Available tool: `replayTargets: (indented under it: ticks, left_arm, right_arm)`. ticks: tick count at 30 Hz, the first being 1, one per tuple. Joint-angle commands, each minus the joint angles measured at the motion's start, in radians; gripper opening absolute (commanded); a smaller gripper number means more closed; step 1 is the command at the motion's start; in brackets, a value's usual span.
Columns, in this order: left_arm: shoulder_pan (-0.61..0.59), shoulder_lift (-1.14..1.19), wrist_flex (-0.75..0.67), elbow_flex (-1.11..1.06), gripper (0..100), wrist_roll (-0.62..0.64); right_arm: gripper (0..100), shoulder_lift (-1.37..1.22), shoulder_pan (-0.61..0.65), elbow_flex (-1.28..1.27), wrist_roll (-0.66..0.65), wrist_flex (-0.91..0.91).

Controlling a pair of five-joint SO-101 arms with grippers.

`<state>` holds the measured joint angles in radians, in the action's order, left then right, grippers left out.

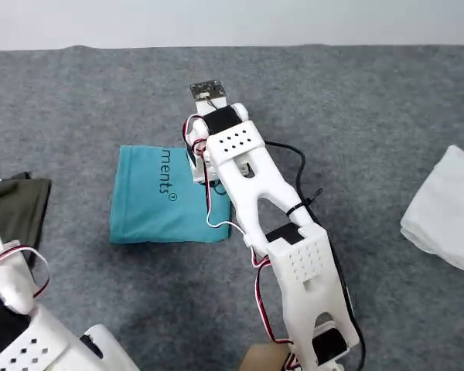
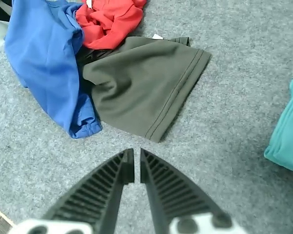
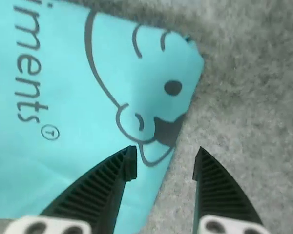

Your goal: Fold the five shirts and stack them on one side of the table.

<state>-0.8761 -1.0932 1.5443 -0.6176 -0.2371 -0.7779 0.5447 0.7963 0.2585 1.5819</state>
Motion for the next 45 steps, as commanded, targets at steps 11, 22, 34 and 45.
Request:
replayTargets:
  ticks: [11, 22, 34, 45]
  left_arm:
    - [0.005, -0.009, 0.009, -0.019, 3, -0.006]
    - [0.002, -0.009, 0.009, -0.022, 3, -0.006]
    - [0.002, -0.009, 0.008, -0.027, 3, -0.006]
    - [0.002, -0.009, 0.009, -0.027, 3, -0.006]
  right_arm:
    - [27.9, 0.018, -0.008, 0.009, -0.064, -0.045]
    - [27.7, -0.062, -0.002, 0.011, -0.064, -0.09]
    - [21.2, -0.137, 0.03, 0.011, -0.071, -0.107]
    - [1.0, -0.136, 0.002, 0.055, -0.224, -0.065]
